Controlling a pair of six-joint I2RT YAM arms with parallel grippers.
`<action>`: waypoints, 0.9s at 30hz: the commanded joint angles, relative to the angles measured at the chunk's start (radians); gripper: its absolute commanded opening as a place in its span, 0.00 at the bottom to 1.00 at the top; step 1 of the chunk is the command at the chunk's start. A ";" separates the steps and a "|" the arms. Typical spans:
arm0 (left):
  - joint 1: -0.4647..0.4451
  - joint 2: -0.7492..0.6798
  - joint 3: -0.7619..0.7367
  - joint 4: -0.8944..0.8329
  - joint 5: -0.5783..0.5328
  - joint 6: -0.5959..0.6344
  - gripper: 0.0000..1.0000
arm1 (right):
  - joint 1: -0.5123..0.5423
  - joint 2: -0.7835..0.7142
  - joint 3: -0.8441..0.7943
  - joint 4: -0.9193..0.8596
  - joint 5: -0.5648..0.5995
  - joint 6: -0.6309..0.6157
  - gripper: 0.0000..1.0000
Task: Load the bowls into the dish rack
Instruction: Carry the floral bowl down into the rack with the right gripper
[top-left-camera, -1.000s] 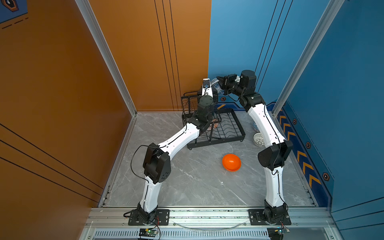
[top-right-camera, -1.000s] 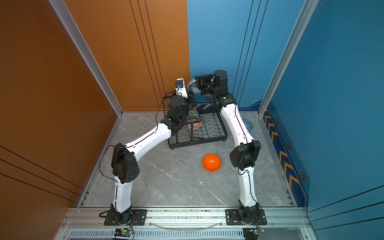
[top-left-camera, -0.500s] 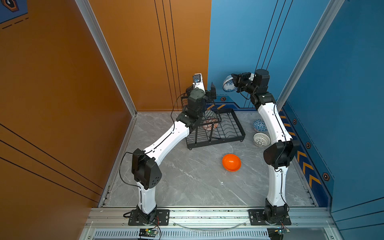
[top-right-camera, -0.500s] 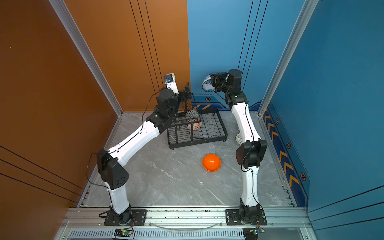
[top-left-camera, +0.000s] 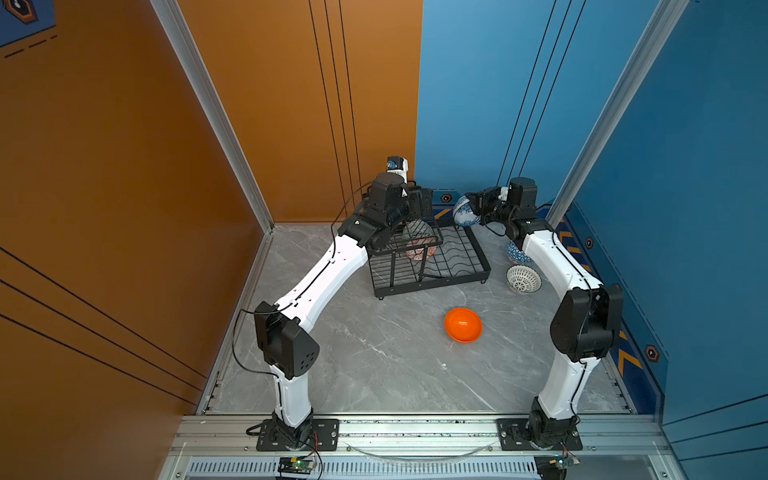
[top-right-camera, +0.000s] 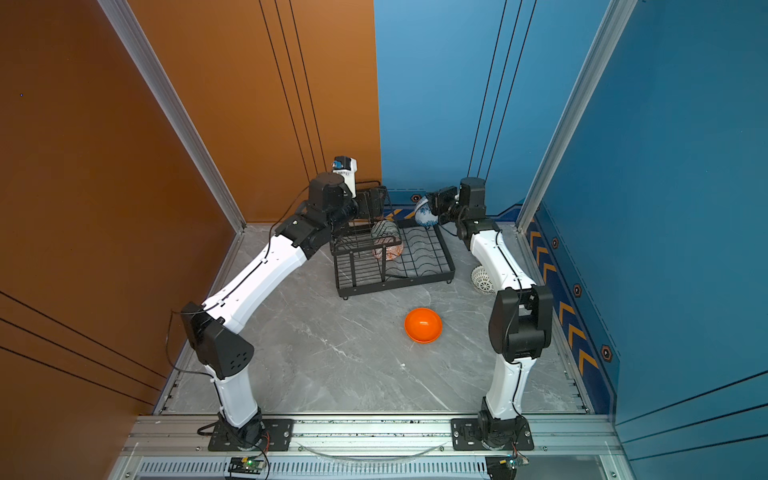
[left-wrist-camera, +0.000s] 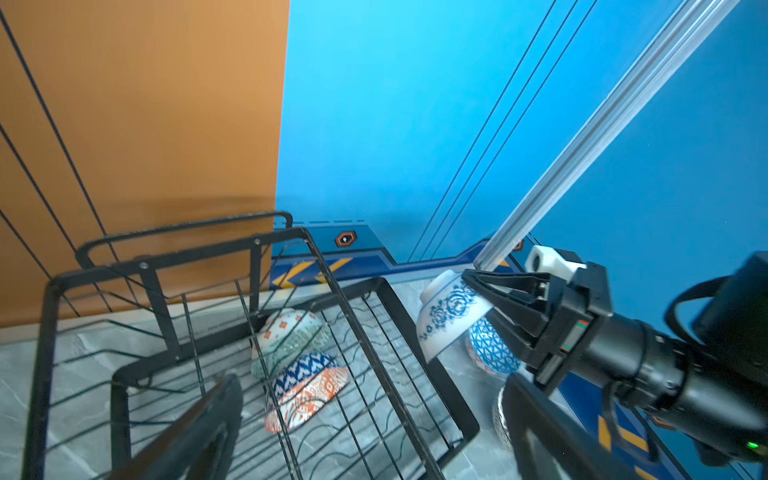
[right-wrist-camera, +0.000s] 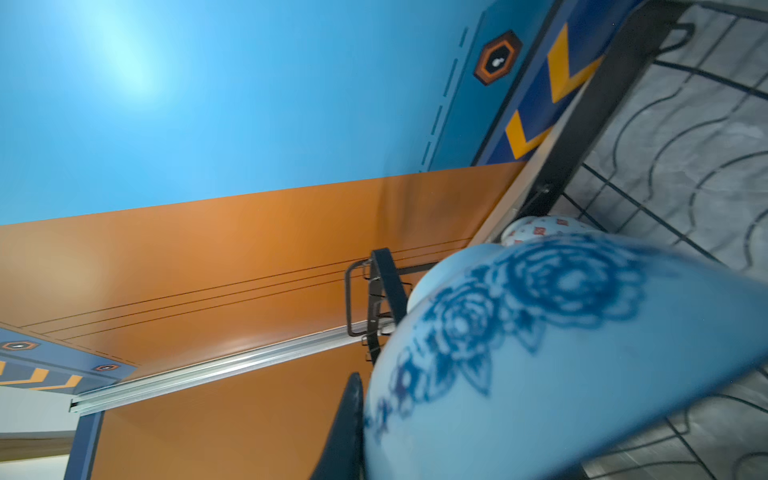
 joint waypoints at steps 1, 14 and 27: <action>0.004 -0.021 0.030 -0.110 0.091 -0.023 0.98 | 0.011 -0.047 -0.071 0.135 -0.020 -0.051 0.00; -0.001 -0.047 0.005 -0.221 0.124 -0.017 0.98 | 0.096 0.023 -0.212 0.299 -0.066 -0.030 0.00; -0.011 -0.076 -0.036 -0.263 0.160 -0.009 0.98 | 0.168 0.103 -0.275 0.446 -0.051 0.006 0.00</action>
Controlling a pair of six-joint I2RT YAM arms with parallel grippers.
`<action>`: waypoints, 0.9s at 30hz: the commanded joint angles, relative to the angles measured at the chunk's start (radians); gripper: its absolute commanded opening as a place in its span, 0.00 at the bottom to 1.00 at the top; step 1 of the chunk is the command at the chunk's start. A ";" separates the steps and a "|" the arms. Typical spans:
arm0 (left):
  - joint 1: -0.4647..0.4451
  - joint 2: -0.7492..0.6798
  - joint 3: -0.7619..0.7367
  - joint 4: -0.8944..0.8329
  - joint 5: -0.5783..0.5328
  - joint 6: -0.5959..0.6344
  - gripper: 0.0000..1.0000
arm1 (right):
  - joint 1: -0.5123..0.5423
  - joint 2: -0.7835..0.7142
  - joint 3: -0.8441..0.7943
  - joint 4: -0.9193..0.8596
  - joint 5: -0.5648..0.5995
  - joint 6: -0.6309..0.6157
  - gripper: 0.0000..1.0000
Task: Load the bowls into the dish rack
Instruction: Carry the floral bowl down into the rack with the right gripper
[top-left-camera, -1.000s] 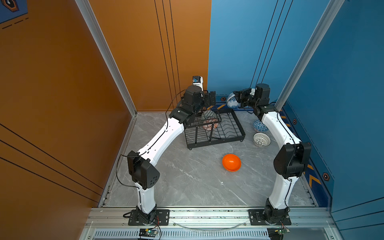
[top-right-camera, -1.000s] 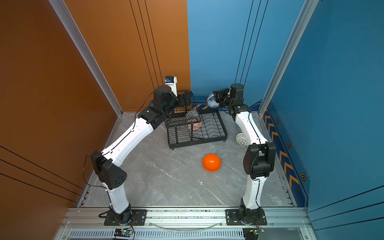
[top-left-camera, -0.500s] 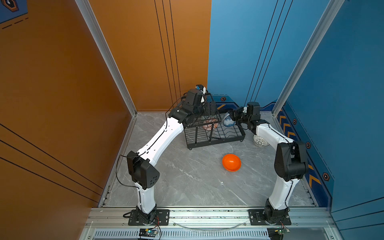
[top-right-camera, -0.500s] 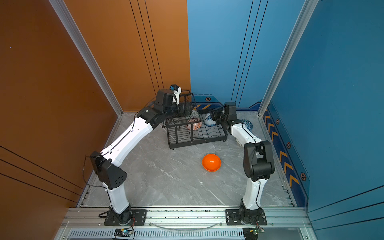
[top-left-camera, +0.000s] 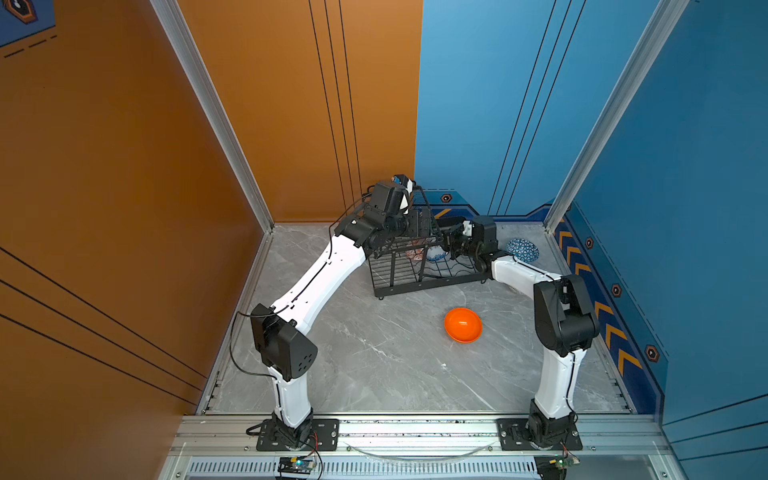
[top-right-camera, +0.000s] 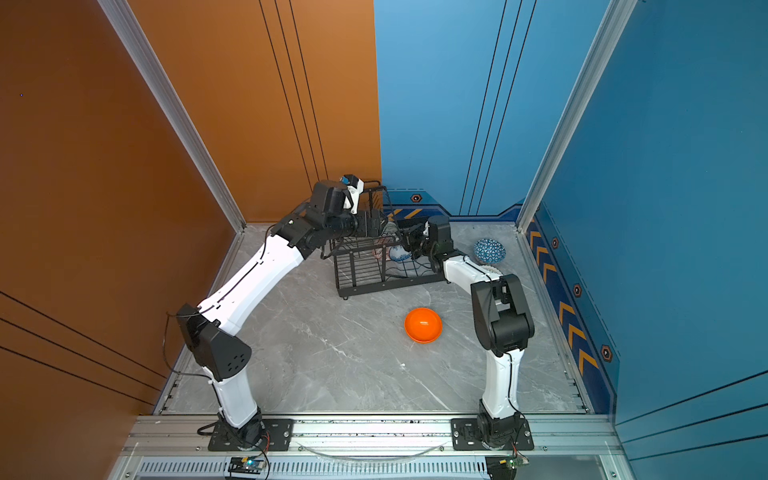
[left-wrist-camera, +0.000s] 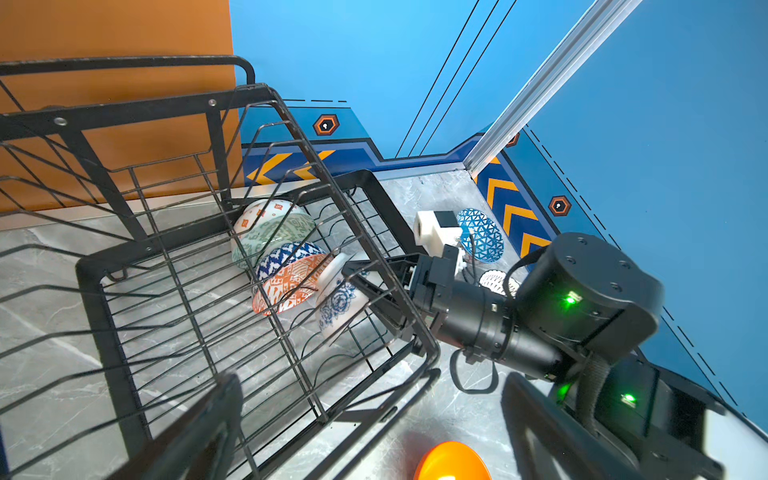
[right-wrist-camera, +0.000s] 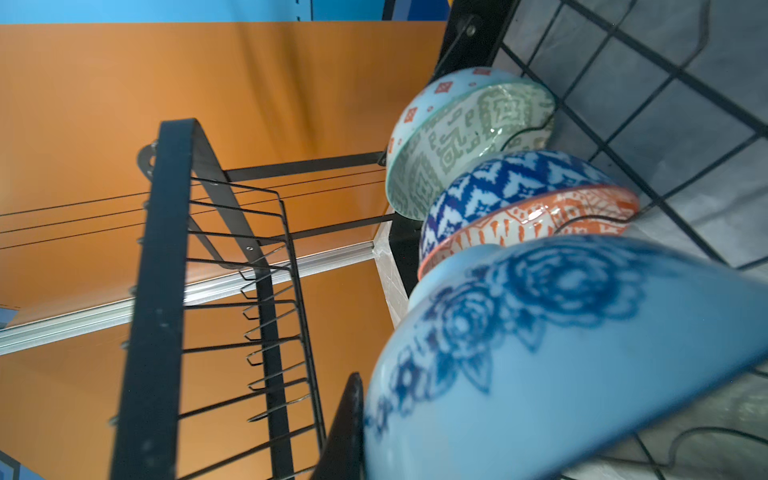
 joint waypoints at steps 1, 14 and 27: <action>-0.007 -0.047 -0.020 -0.023 0.030 0.002 0.98 | 0.014 0.008 -0.004 0.122 -0.001 0.011 0.00; 0.000 -0.071 -0.049 -0.056 0.054 0.013 0.98 | 0.083 0.107 -0.066 0.352 0.067 0.078 0.00; 0.017 -0.106 -0.097 -0.056 0.063 0.015 0.98 | 0.106 0.155 -0.107 0.496 0.120 0.109 0.00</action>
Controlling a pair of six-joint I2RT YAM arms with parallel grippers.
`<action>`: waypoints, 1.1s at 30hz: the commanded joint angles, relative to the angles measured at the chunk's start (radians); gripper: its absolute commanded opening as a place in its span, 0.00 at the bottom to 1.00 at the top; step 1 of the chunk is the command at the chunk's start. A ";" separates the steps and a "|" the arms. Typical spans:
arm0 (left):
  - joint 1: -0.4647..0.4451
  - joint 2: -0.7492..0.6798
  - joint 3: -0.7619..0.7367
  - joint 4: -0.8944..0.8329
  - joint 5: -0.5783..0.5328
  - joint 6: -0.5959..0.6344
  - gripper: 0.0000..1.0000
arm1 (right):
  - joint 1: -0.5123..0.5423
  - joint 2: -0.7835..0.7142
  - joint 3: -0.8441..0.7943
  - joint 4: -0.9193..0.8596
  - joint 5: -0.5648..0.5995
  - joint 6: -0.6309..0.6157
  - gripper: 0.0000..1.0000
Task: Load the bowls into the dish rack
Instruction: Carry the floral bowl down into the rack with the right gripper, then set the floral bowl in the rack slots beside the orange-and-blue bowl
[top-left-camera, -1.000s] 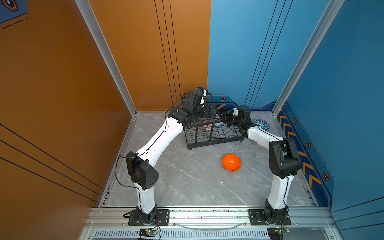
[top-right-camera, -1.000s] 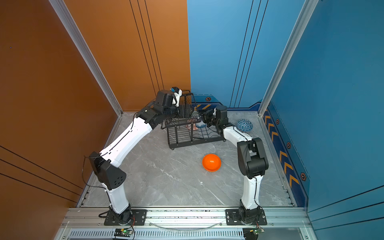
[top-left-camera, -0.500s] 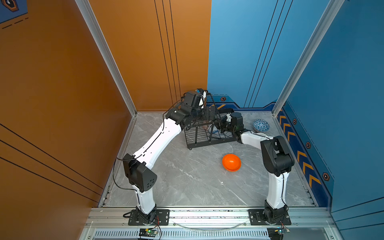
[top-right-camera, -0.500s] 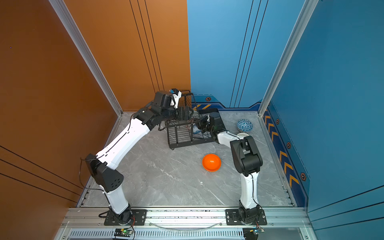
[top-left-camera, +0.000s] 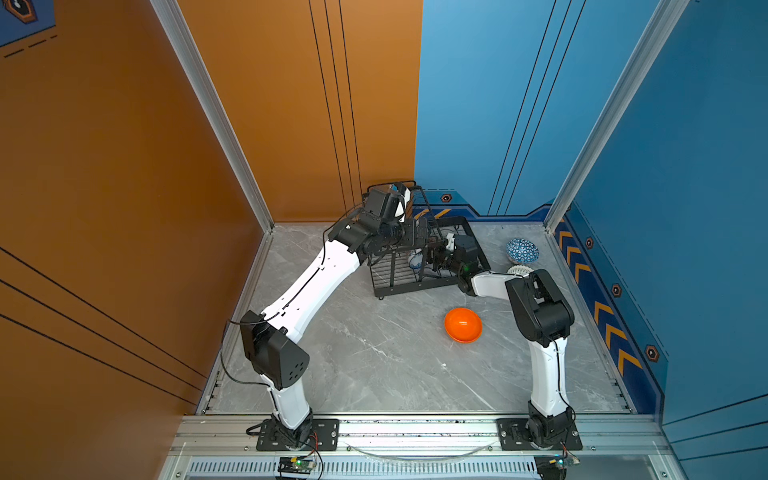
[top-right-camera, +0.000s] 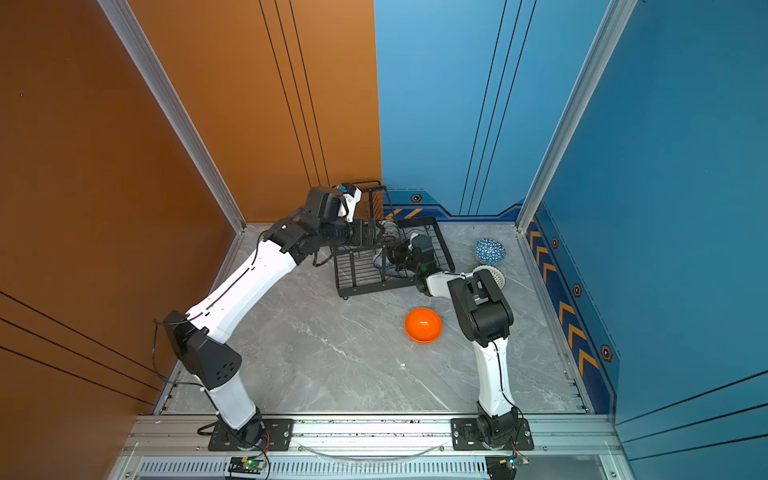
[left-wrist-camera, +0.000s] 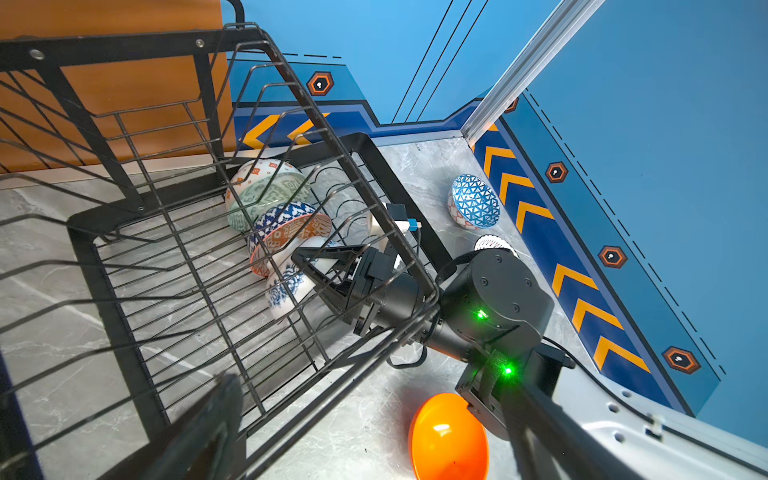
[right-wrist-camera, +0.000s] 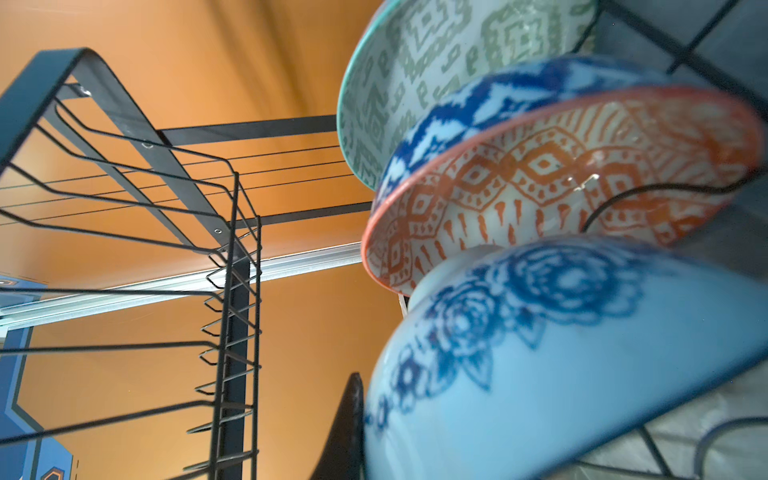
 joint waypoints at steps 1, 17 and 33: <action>0.011 -0.039 -0.013 -0.014 0.022 0.010 0.98 | 0.011 0.004 -0.015 0.091 0.029 0.004 0.00; 0.010 -0.048 -0.032 -0.014 0.008 -0.003 0.98 | 0.006 -0.048 -0.070 -0.070 0.048 0.034 0.00; 0.004 -0.051 -0.035 -0.014 0.000 -0.002 0.98 | 0.005 -0.050 -0.048 -0.149 0.072 0.122 0.11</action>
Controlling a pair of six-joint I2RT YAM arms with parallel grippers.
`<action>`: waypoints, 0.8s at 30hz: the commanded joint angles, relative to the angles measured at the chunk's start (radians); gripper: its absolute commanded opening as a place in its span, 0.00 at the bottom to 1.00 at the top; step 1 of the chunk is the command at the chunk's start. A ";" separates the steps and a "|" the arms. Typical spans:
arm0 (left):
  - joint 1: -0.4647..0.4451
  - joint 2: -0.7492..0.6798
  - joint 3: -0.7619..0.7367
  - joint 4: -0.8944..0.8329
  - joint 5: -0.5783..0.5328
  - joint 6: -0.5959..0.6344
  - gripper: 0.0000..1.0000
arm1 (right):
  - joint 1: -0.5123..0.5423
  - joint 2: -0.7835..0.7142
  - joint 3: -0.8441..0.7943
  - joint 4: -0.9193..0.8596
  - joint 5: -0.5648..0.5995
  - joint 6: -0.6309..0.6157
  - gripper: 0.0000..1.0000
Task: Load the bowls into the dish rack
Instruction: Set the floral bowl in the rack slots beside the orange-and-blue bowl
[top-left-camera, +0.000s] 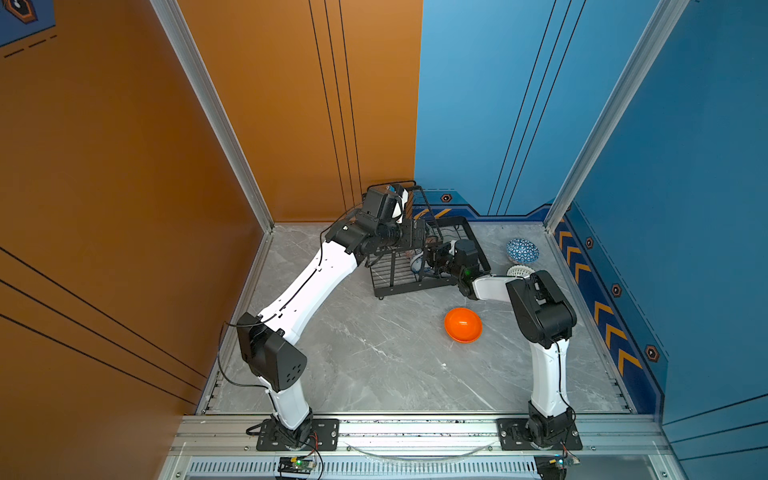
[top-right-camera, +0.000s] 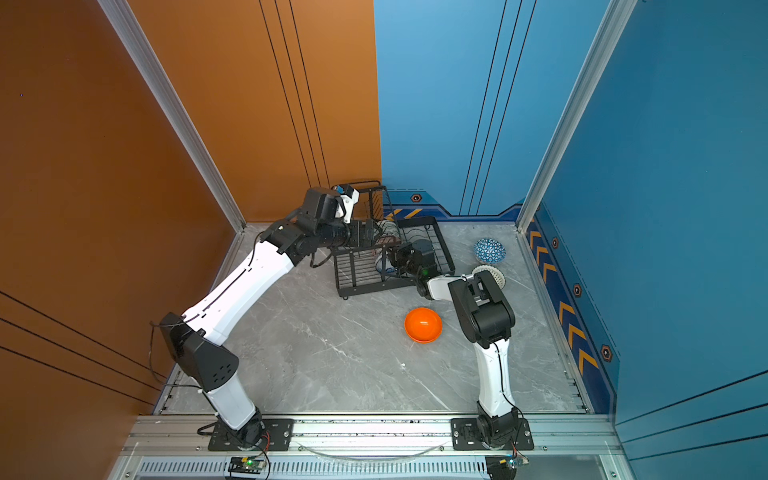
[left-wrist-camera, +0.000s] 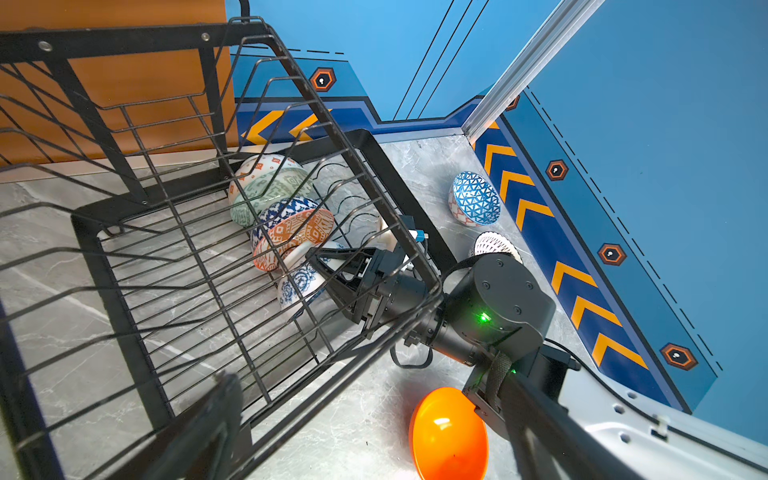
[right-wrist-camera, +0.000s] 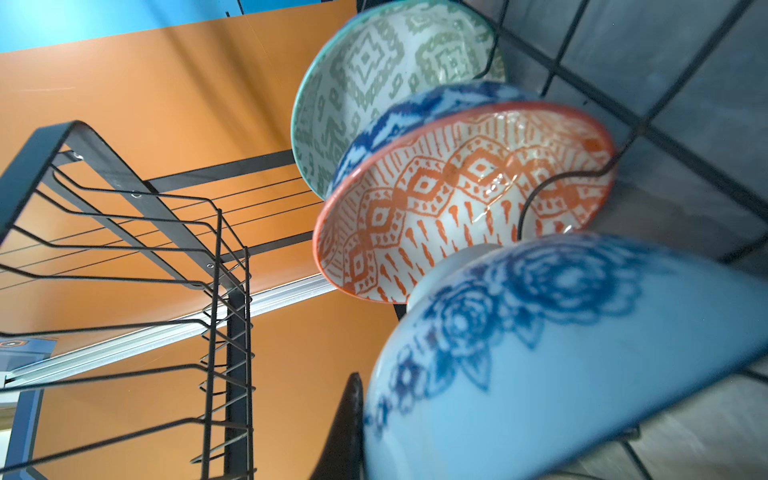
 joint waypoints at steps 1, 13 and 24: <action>-0.002 -0.033 -0.018 -0.010 -0.005 -0.001 0.98 | 0.004 -0.017 0.009 -0.117 0.011 0.024 0.12; -0.009 -0.027 -0.010 -0.009 -0.024 -0.007 0.98 | -0.010 -0.006 0.071 -0.169 -0.028 0.000 0.20; -0.011 -0.027 -0.013 -0.007 -0.071 0.001 0.98 | -0.041 -0.034 0.087 -0.226 -0.063 -0.042 0.29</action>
